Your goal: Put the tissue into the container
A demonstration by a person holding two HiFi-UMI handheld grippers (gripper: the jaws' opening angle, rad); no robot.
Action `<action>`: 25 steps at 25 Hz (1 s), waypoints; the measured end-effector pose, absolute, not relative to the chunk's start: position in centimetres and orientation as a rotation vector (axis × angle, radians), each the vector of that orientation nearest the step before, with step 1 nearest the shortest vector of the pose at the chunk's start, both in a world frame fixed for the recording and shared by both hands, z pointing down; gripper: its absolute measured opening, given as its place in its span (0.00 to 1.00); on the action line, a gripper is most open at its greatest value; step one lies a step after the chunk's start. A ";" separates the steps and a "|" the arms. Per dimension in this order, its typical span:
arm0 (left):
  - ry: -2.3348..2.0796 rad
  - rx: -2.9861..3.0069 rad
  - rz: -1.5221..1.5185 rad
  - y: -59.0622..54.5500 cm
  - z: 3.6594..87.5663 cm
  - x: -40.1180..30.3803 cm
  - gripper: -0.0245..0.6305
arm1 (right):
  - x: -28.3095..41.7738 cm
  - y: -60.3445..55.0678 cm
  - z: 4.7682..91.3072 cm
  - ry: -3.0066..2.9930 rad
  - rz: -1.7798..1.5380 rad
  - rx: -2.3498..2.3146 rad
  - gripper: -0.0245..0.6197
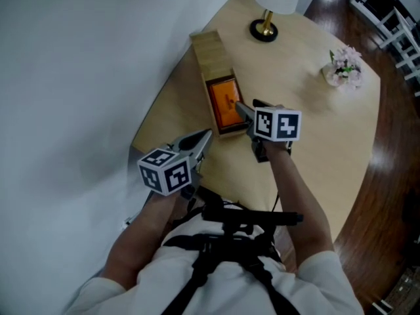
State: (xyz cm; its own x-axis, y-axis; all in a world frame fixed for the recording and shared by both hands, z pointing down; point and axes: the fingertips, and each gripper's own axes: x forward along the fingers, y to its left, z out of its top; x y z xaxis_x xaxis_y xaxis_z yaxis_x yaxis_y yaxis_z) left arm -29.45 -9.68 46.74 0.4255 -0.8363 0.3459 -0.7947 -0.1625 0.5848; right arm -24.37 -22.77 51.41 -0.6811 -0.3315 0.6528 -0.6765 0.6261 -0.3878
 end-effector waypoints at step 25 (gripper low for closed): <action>-1.221 2.123 -0.079 -10.9 42.3 -18.2 0.04 | -9.8 -21.8 46.6 -2.424 0.874 0.968 0.29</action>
State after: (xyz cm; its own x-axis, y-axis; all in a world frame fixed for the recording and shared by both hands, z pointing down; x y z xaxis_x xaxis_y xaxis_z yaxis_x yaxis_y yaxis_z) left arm -18.19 -10.88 42.31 0.5584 -0.7851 0.2681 -0.7440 -0.3309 0.5806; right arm -9.81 -21.80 46.57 -0.6873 -0.4761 0.5486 -0.7167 0.5676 -0.4053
